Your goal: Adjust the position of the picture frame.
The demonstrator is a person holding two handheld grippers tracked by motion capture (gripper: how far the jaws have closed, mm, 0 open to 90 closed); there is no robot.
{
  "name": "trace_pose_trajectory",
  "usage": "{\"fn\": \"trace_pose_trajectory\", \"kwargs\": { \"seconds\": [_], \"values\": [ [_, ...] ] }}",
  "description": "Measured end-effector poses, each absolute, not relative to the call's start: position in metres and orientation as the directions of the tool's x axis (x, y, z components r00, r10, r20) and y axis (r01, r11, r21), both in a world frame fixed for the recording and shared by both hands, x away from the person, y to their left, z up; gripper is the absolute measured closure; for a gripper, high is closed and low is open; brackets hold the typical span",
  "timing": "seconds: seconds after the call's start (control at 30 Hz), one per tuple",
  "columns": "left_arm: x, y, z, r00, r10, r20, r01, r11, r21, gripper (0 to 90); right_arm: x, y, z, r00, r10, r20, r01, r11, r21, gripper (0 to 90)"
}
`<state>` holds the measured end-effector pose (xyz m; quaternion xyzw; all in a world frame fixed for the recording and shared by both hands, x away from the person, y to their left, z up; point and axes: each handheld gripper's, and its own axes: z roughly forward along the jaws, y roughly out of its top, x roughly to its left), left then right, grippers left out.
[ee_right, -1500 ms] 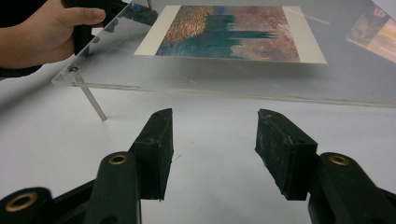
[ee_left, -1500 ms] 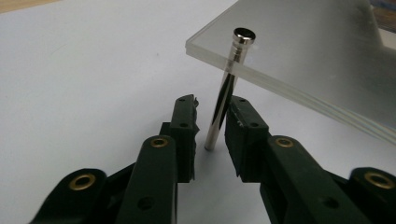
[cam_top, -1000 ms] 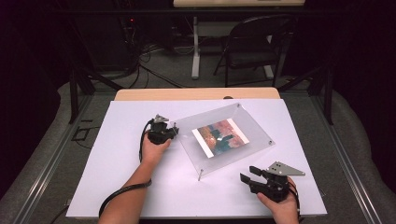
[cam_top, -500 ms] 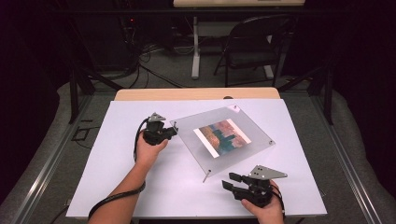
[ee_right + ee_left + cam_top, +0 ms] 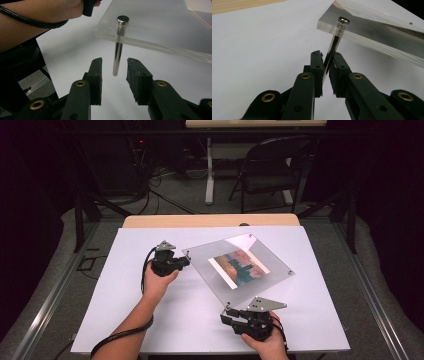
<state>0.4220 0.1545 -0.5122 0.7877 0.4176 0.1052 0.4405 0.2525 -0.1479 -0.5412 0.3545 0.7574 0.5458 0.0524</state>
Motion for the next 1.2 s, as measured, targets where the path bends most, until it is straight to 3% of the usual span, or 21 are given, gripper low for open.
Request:
{"fn": "trace_pose_trajectory", "kwargs": {
  "seconds": [0.23, 0.3, 0.7, 1.2],
  "values": [
    [0.420, 0.155, -0.515, 0.626, 0.753, -0.203, 0.569, -0.262, 0.779, 81.5, 0.259, -0.131, -0.544, -0.756, 0.593, 0.277, 0.463, 0.186, 0.867, 77.1],
    [0.419, 0.156, -0.516, 0.625, 0.752, -0.208, 0.570, -0.258, 0.780, 81.5, 0.260, -0.132, -0.545, -0.749, 0.606, 0.269, 0.468, 0.195, 0.862, 84.8],
    [0.410, 0.165, -0.509, 0.645, 0.732, -0.221, 0.553, -0.247, 0.796, 81.8, 0.265, -0.144, -0.541, -0.764, 0.580, 0.283, 0.463, 0.186, 0.867, 85.5],
    [0.351, 0.177, -0.498, 0.674, 0.697, -0.244, 0.521, -0.214, 0.826, 85.3, 0.297, -0.198, -0.532, -0.623, 0.705, 0.339, 0.518, 0.047, 0.854, 85.7]
  ]
}}
